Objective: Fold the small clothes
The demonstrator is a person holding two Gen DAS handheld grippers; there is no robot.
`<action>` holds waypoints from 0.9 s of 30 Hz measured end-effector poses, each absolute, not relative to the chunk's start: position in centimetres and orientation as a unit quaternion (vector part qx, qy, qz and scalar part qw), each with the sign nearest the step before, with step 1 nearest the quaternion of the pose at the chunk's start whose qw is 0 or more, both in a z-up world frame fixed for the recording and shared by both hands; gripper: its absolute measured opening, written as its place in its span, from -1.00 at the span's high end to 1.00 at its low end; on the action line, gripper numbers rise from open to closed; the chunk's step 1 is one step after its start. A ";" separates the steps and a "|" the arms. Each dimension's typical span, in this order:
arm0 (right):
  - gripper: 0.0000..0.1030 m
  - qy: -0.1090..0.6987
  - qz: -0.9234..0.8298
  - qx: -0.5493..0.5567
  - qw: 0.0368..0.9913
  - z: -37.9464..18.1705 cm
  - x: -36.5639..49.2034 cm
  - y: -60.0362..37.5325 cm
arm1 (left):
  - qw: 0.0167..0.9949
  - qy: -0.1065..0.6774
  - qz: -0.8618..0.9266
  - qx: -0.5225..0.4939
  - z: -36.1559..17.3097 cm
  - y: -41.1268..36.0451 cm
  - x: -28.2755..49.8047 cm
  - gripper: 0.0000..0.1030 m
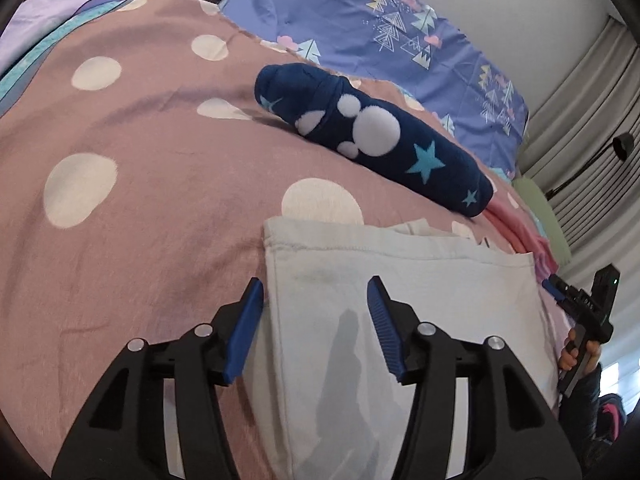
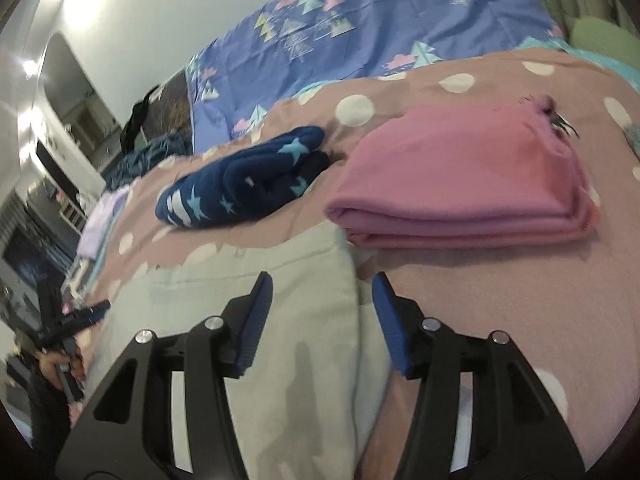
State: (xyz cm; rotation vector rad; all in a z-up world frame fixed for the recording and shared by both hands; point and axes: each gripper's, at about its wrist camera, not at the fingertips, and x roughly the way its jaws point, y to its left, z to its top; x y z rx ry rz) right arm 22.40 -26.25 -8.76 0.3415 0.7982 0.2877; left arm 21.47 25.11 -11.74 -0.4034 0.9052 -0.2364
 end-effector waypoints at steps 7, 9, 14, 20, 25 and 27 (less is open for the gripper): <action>0.97 0.400 0.105 0.140 0.900 -9.3 24.7 -25.5 | 0.886 0.413 -0.129 -0.168 -10.7 24.4 22.6 0.98; 0.97 0.373 0.111 0.157 0.908 -8.1 23.6 -26.2 | 0.899 0.389 -0.131 -0.153 -9.3 24.3 21.9 0.98; 0.97 0.353 0.109 0.168 0.914 -6.9 22.7 -27.0 | 0.912 0.371 -0.122 -0.127 -8.1 24.1 21.8 0.98; 0.92 0.407 0.085 0.143 0.898 -9.8 24.6 -26.5 | 0.899 0.415 -0.094 -0.106 -12.0 24.1 23.3 0.96; 0.70 0.394 0.078 0.181 0.898 -9.1 22.3 -29.0 | 0.901 0.412 -0.071 -0.113 -11.2 24.7 21.8 0.50; 0.68 0.383 0.081 0.179 0.903 -8.2 20.6 -30.0 | 0.910 0.398 -0.068 -0.096 -9.6 24.0 20.3 0.49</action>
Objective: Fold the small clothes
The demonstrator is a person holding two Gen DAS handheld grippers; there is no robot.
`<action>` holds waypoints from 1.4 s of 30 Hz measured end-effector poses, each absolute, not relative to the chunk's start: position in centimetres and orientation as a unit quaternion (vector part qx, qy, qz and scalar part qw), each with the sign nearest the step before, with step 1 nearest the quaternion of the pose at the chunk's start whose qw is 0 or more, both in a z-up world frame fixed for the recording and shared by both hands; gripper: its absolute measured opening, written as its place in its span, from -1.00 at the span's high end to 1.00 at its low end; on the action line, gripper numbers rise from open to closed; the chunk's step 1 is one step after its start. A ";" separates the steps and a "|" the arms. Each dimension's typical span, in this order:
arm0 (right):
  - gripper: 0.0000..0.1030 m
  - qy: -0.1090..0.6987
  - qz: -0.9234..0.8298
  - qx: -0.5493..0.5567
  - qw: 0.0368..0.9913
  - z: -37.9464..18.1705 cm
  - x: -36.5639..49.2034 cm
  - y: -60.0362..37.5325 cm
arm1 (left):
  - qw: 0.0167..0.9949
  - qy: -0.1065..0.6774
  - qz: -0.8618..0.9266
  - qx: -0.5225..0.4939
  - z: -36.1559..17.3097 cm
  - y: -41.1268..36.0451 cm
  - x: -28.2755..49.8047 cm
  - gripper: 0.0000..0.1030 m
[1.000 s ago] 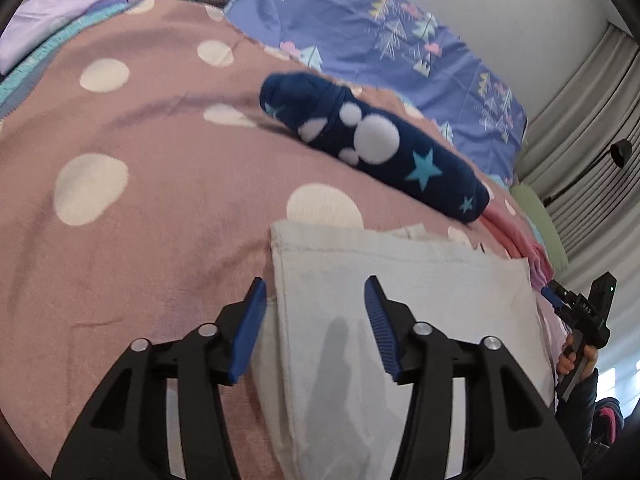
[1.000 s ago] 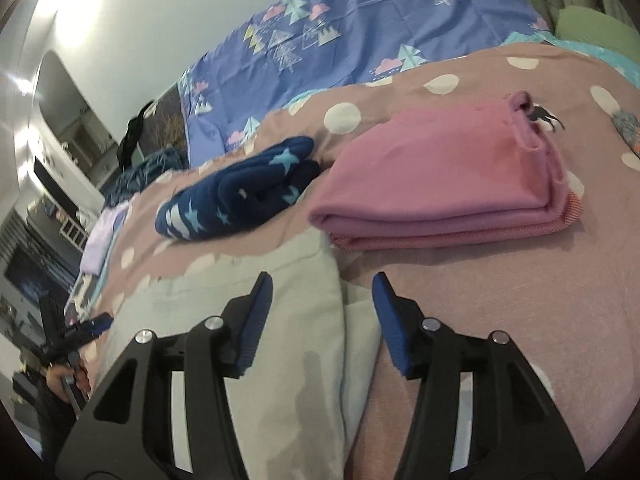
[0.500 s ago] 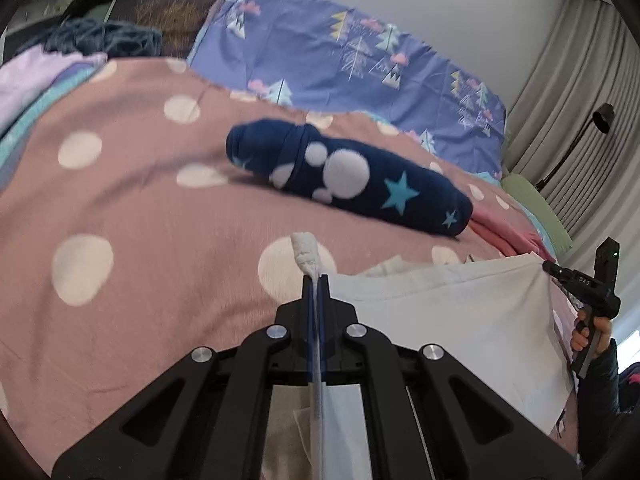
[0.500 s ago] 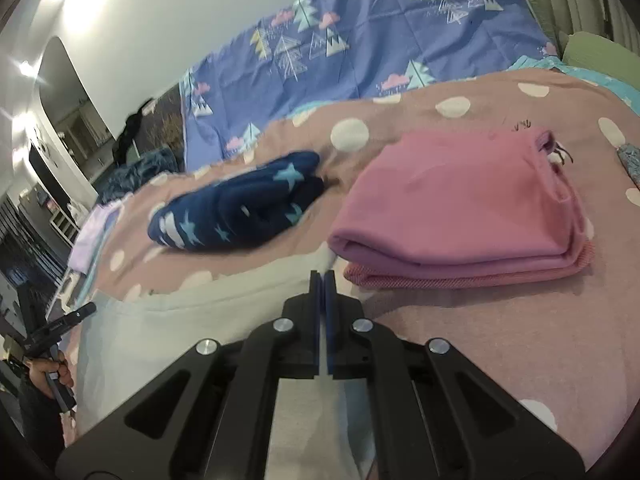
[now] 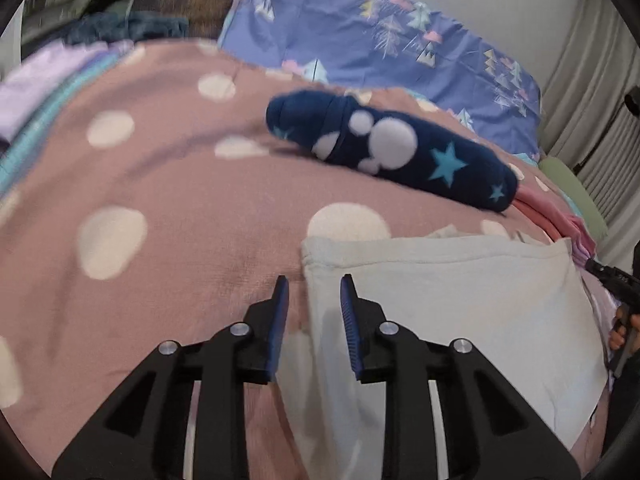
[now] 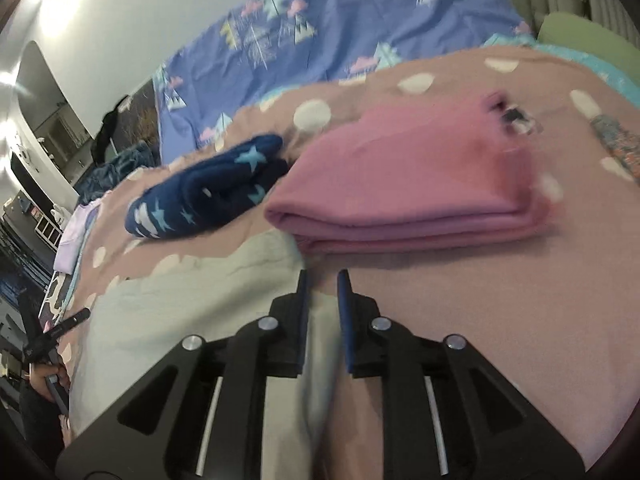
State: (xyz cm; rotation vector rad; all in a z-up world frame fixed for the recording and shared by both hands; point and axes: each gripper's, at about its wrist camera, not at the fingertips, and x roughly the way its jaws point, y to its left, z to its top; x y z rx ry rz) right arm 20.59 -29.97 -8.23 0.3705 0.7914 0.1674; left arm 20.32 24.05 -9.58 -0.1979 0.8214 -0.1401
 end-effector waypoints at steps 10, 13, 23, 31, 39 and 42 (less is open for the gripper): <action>0.25 0.464 0.197 0.212 0.837 -9.6 19.7 -32.1 | 0.844 0.415 -0.334 0.067 -7.4 -0.5 9.2 0.06; 0.25 0.479 0.203 0.202 0.830 -10.0 20.8 -32.1 | 0.809 0.417 -0.393 0.132 -9.3 -8.3 5.9 0.01; 0.01 0.456 0.259 0.192 0.829 -11.8 22.5 -30.8 | 0.799 0.383 -0.360 0.291 -10.9 -19.1 3.1 -0.23; 0.01 0.477 0.286 0.239 0.796 -11.8 22.3 -32.9 | 0.810 0.370 -0.345 0.298 -11.2 -21.4 3.5 -0.23; -0.16 0.492 0.294 0.233 0.786 -12.1 22.9 -31.6 | 0.802 0.400 -0.396 0.201 -10.7 -20.0 4.1 0.88; 0.75 0.464 0.275 0.217 0.814 -12.1 23.2 -30.7 | 0.795 0.416 -0.417 0.147 -10.5 -18.6 5.1 0.91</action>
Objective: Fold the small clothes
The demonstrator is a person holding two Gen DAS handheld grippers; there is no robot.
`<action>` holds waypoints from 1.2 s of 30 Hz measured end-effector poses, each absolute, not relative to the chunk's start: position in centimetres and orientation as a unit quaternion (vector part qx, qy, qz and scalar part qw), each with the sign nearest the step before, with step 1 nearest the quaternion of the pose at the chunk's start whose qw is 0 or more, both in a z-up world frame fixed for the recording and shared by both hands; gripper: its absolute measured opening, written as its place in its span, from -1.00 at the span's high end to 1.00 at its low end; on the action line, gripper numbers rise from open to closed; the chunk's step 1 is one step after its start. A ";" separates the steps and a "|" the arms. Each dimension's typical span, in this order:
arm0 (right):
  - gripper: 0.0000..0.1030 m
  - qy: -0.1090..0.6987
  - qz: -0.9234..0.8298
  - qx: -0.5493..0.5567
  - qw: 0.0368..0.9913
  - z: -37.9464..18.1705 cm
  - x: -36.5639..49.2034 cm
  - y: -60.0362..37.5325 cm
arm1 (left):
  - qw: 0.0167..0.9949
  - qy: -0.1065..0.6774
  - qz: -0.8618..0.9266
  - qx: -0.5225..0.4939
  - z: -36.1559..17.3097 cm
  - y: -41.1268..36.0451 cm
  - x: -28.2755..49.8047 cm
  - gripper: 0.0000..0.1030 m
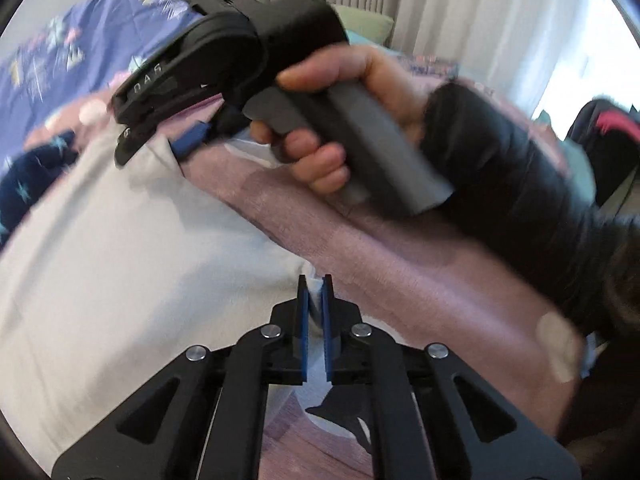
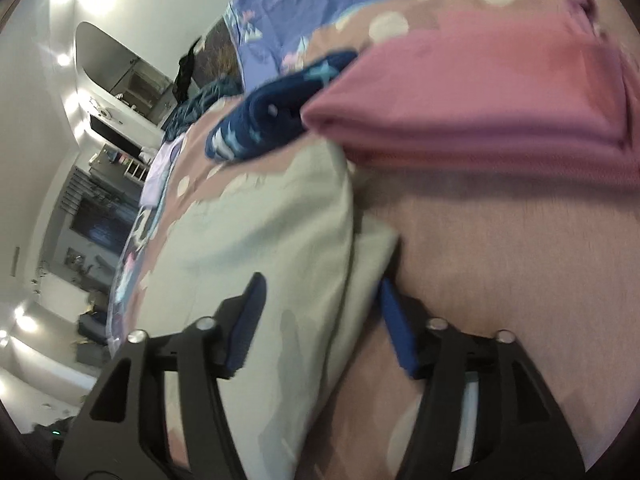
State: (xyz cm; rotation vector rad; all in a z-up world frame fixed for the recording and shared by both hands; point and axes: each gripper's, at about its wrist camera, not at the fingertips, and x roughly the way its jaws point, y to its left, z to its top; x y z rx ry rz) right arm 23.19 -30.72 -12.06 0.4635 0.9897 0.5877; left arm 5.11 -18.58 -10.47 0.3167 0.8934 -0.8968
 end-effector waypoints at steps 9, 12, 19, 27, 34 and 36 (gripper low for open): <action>0.96 0.360 0.239 0.192 0.881 -7.0 20.8 -31.3 | 0.770 0.414 -0.481 0.058 -8.8 -16.4 5.3 0.92; 0.96 0.396 0.215 0.198 0.871 -9.7 22.4 -31.5 | 0.762 0.431 -0.478 0.068 -10.6 -17.2 5.5 0.92; 0.96 0.392 0.193 0.205 0.876 -11.0 23.2 -32.1 | 0.748 0.442 -0.488 0.084 -11.9 -18.1 5.5 0.91; 0.95 0.379 0.324 0.208 0.842 -9.1 21.7 -31.0 | 0.741 0.449 -0.495 0.070 -12.9 -17.7 6.2 0.91; 1.00 0.436 0.237 0.133 0.858 -13.1 23.2 -28.7 | 0.734 0.451 -0.503 0.064 -13.6 -17.3 6.4 0.64; 1.00 0.428 0.234 0.128 0.863 -13.3 23.1 -28.7 | 0.737 0.446 -0.503 0.070 -13.5 -17.4 5.6 0.53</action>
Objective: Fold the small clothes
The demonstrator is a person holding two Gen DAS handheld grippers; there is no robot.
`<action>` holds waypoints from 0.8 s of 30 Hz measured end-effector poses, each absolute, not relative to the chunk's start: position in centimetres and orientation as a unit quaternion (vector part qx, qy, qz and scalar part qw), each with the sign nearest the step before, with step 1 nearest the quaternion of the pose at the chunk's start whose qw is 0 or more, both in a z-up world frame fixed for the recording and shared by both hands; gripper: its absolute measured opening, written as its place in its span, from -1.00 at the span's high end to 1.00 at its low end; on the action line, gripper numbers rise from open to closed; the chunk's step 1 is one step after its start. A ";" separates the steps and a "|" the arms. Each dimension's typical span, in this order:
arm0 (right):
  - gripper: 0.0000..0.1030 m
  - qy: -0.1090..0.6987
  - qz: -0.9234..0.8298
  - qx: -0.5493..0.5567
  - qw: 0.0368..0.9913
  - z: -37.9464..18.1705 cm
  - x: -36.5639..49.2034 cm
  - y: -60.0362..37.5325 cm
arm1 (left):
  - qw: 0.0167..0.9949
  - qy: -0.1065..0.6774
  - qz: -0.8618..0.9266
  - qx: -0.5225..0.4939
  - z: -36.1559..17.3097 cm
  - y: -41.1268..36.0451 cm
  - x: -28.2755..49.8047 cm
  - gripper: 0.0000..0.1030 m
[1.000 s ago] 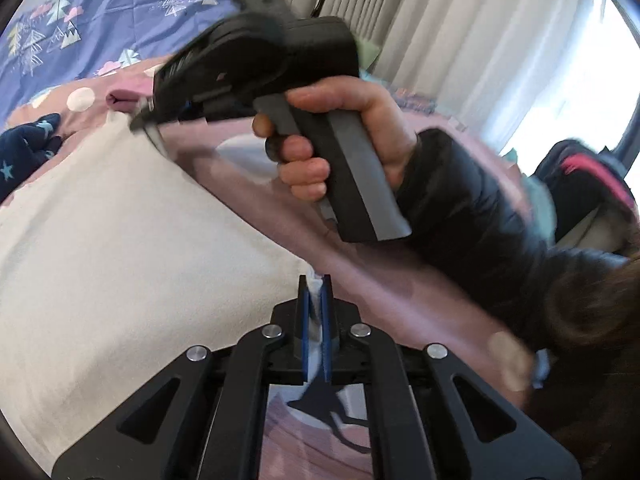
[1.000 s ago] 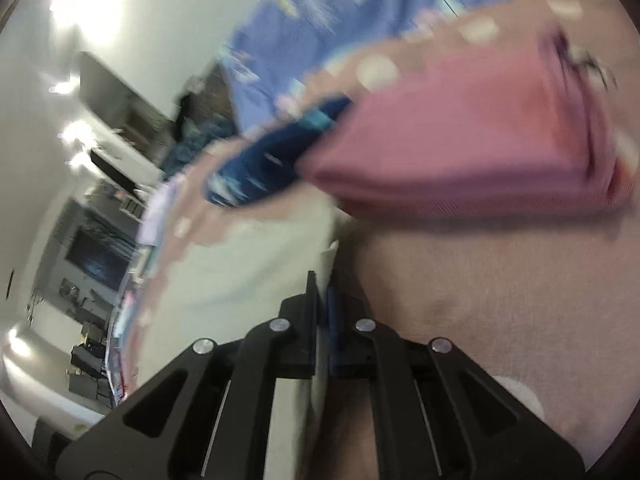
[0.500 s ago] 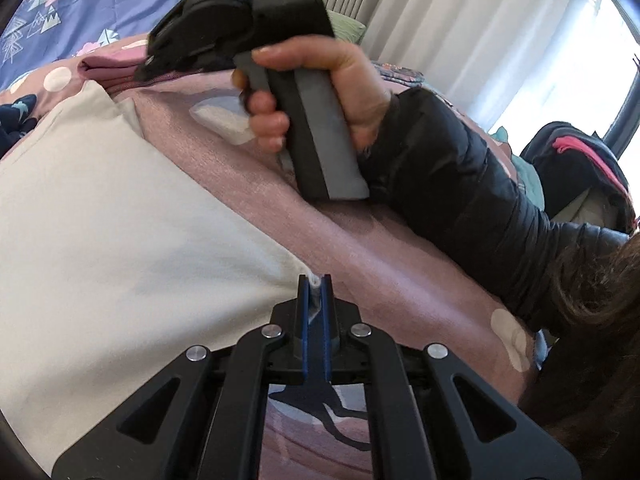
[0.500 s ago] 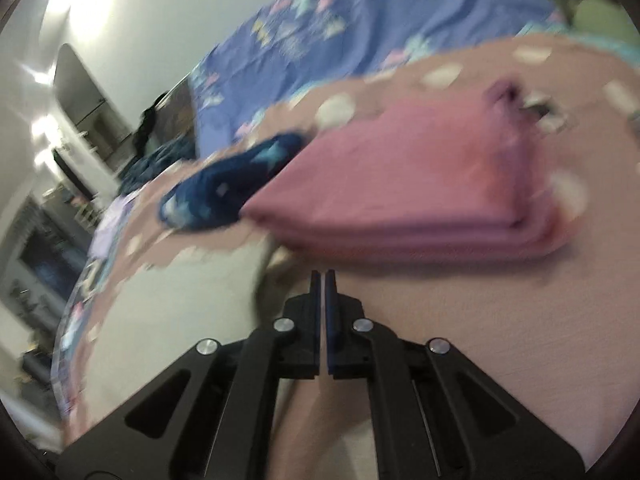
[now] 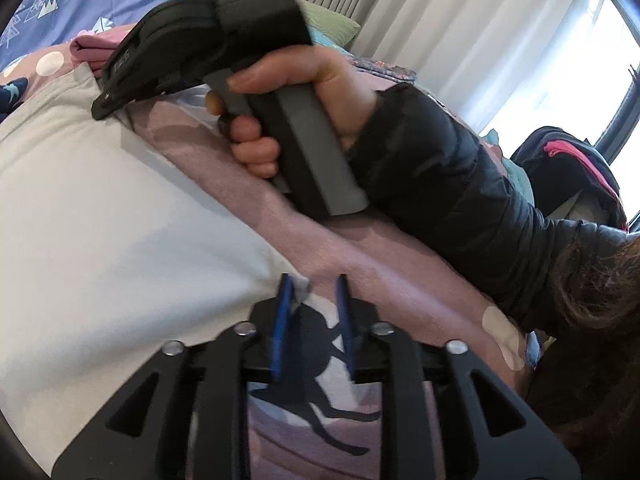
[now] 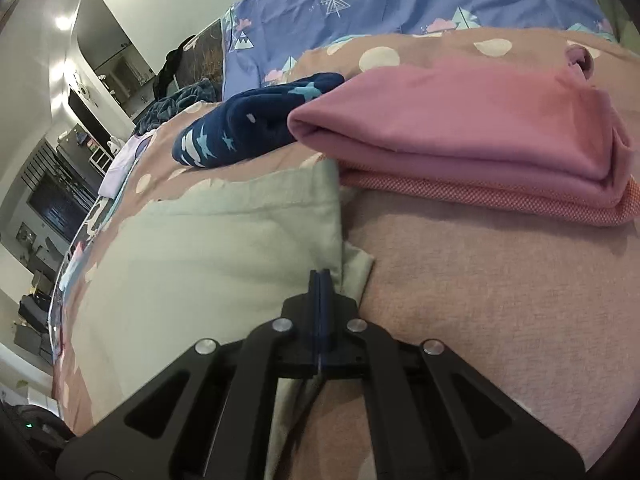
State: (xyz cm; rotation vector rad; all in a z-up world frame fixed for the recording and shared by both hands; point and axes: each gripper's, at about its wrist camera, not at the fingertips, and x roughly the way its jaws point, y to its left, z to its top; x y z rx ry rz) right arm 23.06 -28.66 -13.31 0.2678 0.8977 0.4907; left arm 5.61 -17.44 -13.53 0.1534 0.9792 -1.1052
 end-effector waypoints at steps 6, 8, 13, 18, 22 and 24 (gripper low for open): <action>1.00 0.420 0.246 0.147 0.861 -13.7 23.2 -29.6 | 0.757 0.432 -0.485 0.066 -12.1 -15.6 4.2 0.45; 1.00 0.418 0.254 0.172 0.855 -13.8 22.7 -30.2 | 0.787 0.413 -0.455 0.051 -11.1 -13.0 3.9 0.44; 0.90 0.414 0.202 0.150 0.875 -11.8 20.8 -30.3 | 0.863 0.395 -0.315 0.000 -9.7 -2.5 4.0 0.38; 0.73 0.354 0.186 0.028 0.916 -5.5 15.2 -25.3 | 0.916 0.369 -0.130 -0.089 -9.7 12.4 1.9 0.25; 0.37 0.273 0.223 -0.127 0.927 -1.5 8.4 -15.6 | 0.927 0.350 -0.027 -0.134 -8.7 20.7 0.3 0.25; 0.34 0.248 0.267 -0.171 0.916 -1.3 5.5 -10.8 | 0.925 0.346 -0.013 -0.154 -8.5 23.8 0.0 0.25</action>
